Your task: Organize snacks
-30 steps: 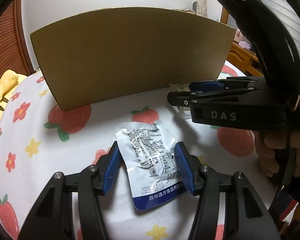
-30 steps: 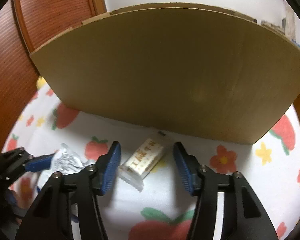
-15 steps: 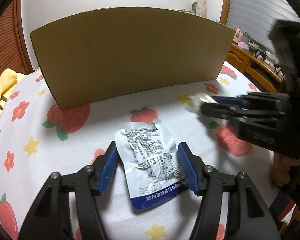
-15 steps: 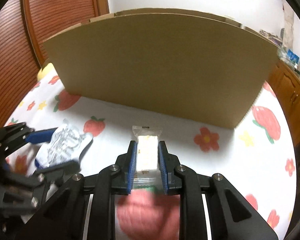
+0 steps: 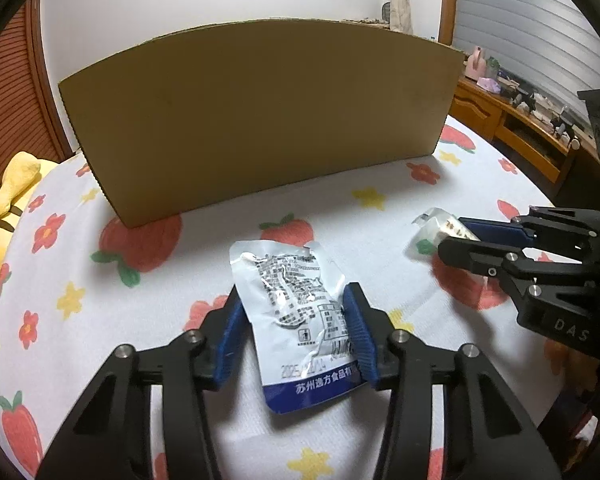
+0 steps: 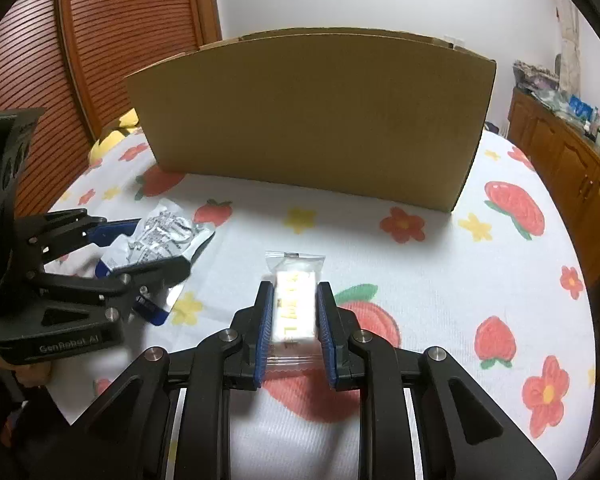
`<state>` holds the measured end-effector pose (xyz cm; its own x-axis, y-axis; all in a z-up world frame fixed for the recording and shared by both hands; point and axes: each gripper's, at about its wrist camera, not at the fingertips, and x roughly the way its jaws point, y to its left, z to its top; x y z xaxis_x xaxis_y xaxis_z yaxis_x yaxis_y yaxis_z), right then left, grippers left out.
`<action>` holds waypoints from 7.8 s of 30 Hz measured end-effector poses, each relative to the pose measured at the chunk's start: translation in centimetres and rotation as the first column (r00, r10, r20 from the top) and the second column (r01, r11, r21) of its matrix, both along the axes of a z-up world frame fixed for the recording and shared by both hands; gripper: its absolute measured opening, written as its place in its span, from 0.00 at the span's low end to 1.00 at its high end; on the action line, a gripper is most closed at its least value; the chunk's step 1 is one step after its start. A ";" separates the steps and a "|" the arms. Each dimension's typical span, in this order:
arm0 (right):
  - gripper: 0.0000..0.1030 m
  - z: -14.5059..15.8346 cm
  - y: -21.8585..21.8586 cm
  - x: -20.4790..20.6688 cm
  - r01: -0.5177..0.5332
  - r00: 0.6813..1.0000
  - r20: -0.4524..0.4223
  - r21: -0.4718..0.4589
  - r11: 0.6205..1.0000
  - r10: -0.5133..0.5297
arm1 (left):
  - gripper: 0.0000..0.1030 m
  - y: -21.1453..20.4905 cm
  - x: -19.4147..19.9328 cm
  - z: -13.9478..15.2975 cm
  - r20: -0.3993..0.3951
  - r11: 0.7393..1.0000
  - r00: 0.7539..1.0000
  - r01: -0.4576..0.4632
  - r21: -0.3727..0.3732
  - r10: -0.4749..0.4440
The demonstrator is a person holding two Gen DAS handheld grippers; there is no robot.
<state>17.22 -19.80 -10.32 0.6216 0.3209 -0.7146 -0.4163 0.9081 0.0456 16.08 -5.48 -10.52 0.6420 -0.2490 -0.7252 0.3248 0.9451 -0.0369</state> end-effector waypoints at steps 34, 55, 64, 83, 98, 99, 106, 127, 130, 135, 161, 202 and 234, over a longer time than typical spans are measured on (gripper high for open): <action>0.19 0.4 -0.8 -1.1 0.018 0.998 0.055 0.035 0.999 -0.020 | 0.27 1.2 -2.7 5.1 0.162 0.999 0.987 -0.018 -0.043 0.024; 0.19 10.5 -0.4 2.0 -0.041 0.964 0.264 0.039 0.998 0.029 | 0.28 3.5 2.5 13.6 0.310 0.999 0.950 -0.022 -0.044 0.035; 0.19 11.9 0.4 6.3 -0.050 0.959 0.282 0.026 0.998 0.040 | 0.28 4.3 6.2 13.5 0.291 0.998 0.955 -0.041 -0.051 0.054; 0.26 10.5 -0.5 11.5 -0.023 0.975 0.221 0.046 0.999 0.013 | 0.27 3.2 10.2 12.2 0.260 0.998 0.964 -0.041 -0.047 0.052; 0.30 10.0 -1.0 10.8 -0.018 0.977 0.214 0.070 0.997 0.003 | 0.28 2.7 10.2 11.3 0.250 0.997 0.966 -0.065 -0.036 0.072; 0.30 10.0 -1.1 10.7 -0.018 0.977 0.213 0.072 0.997 0.002 | 0.28 2.7 10.0 11.3 0.250 0.997 0.965 -0.066 -0.037 0.074; 0.30 10.1 -1.0 8.6 -0.015 0.974 0.227 0.079 0.997 -0.003 | 0.37 2.6 7.5 11.8 0.267 0.996 0.960 -0.075 -0.049 0.086; 0.65 14.8 -1.8 1.4 0.037 0.933 0.351 0.113 0.993 -0.075 | 0.85 3.3 -1.2 16.4 0.429 0.988 0.891 -0.128 -0.081 0.151; 0.72 15.4 -1.7 0.3 0.045 0.923 0.374 0.117 0.992 -0.085 | 0.91 3.7 -2.2 17.0 0.441 0.985 0.880 -0.150 -0.087 0.173; 0.86 16.2 -1.7 -1.2 0.065 0.908 0.404 0.126 0.990 -0.111 | 0.95 3.9 -3.8 17.7 0.457 0.979 0.866 -0.178 -0.095 0.202; 0.97 15.6 -2.7 -7.7 0.170 0.876 0.431 0.142 0.975 -0.215 | 0.95 4.2 -9.7 16.5 0.424 0.975 0.878 -0.204 -0.086 0.221; 0.97 14.8 -2.6 -8.2 0.172 0.879 0.427 0.132 0.976 -0.213 | 0.95 4.7 -10.3 15.7 0.412 0.973 0.882 -0.212 -0.091 0.230; 0.97 14.7 -2.6 -8.2 0.175 0.877 0.428 0.136 0.975 -0.217 | 0.96 4.7 -10.7 15.9 0.420 0.972 0.877 -0.212 -0.099 0.234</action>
